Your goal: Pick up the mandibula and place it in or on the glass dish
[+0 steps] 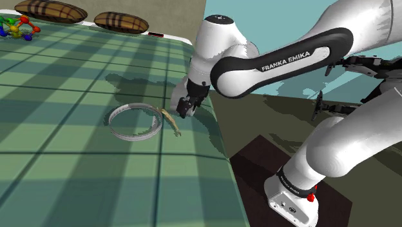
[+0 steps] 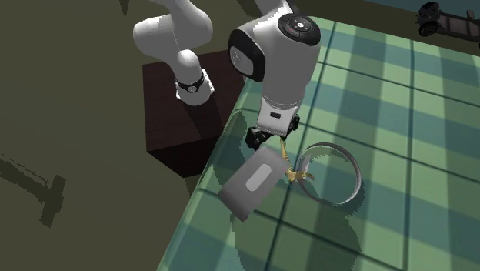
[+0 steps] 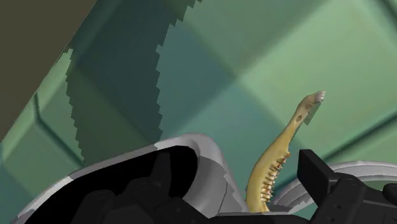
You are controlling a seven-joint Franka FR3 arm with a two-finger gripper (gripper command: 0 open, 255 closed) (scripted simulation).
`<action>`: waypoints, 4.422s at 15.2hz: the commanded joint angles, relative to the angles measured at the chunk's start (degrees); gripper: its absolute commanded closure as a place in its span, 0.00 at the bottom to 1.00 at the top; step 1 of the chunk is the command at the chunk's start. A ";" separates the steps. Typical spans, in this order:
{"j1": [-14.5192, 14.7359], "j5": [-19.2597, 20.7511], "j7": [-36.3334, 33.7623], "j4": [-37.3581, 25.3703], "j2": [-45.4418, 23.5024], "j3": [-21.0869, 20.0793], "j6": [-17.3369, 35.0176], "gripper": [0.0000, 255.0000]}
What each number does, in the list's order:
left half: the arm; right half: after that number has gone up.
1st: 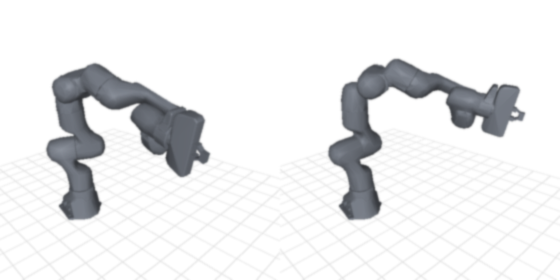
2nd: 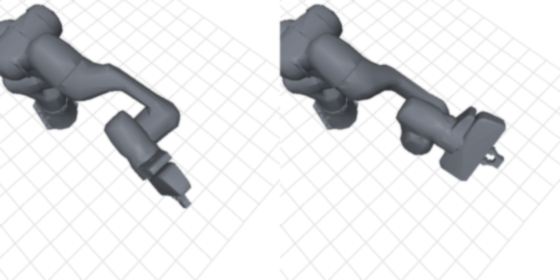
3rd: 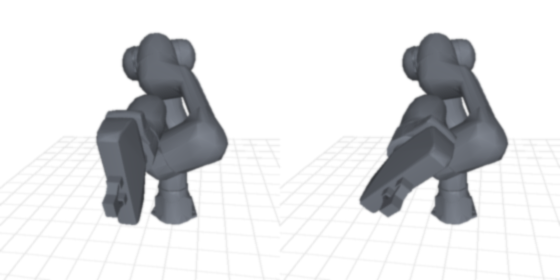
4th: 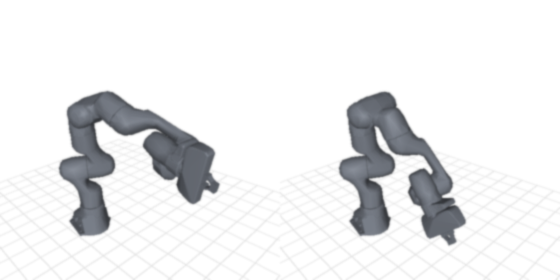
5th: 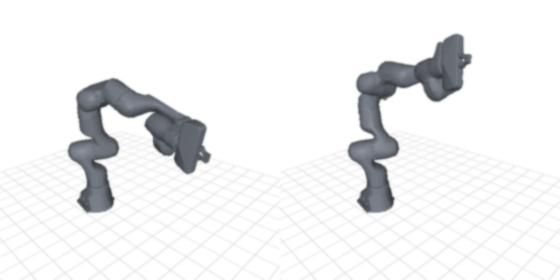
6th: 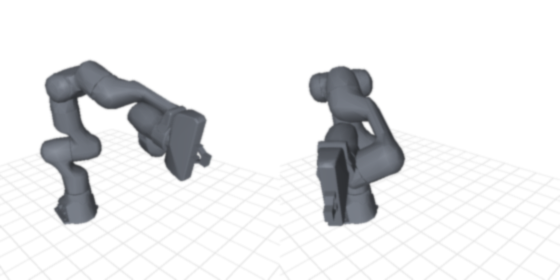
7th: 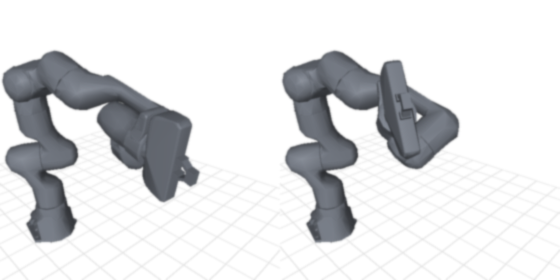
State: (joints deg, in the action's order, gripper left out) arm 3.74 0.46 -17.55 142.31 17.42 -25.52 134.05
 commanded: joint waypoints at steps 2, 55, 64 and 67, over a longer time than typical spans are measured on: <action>-0.32 2.16 -4.31 -1.83 -5.01 -2.77 3.24 0.00; 0.71 14.27 -16.46 -26.91 -23.62 -7.69 -7.33 1.00; 4.08 21.23 -22.36 -32.34 -33.19 -6.73 -5.74 1.00; 4.17 21.58 -22.65 -32.08 -33.54 -6.60 -5.22 1.00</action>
State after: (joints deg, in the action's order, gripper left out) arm 7.89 21.94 -40.12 110.17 -16.03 -32.15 128.69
